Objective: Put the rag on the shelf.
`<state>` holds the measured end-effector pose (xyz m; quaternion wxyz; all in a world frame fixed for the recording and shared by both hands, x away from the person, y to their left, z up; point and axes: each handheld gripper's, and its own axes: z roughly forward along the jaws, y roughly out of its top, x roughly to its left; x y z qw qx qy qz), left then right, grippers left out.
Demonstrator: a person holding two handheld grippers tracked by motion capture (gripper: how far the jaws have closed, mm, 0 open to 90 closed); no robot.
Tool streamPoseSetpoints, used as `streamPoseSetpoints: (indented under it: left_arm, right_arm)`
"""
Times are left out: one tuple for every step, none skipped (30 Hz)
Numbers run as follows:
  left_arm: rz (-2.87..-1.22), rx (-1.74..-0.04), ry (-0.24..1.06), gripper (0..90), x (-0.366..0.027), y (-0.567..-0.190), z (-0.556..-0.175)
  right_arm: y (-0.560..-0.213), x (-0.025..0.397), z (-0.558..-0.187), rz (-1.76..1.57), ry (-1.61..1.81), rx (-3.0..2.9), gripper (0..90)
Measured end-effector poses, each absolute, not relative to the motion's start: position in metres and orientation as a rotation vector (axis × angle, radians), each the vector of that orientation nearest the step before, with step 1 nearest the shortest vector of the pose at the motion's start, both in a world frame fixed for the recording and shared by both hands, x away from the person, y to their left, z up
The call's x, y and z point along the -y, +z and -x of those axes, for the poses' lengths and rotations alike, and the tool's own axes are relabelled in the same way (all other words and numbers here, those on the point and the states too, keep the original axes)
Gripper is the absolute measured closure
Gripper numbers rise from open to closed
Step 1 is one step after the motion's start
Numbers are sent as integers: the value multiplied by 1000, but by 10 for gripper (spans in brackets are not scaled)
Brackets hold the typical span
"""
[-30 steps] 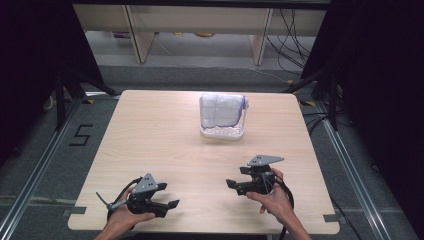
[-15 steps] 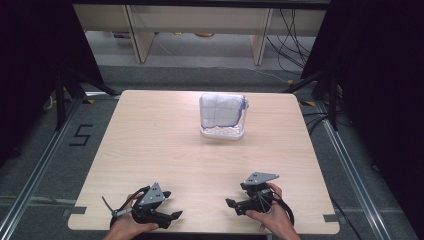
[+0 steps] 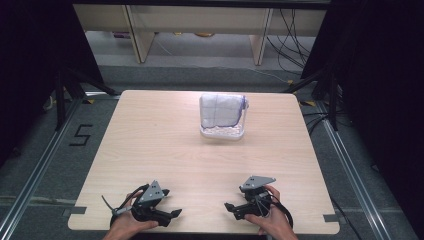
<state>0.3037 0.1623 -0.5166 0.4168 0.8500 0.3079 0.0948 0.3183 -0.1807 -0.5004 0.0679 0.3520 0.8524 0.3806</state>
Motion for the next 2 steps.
streamPoseSetpoints:
  left_arm:
    - [-2138,-761,244,178,-163,-516,-304]
    - [-2118,-774,235,174,-162,-517,-304]
  right_arm:
    - [-499,181,-319,-1044,1125,-2594,184]
    - [-499,181,-319,-1042,1125,-2595,184]
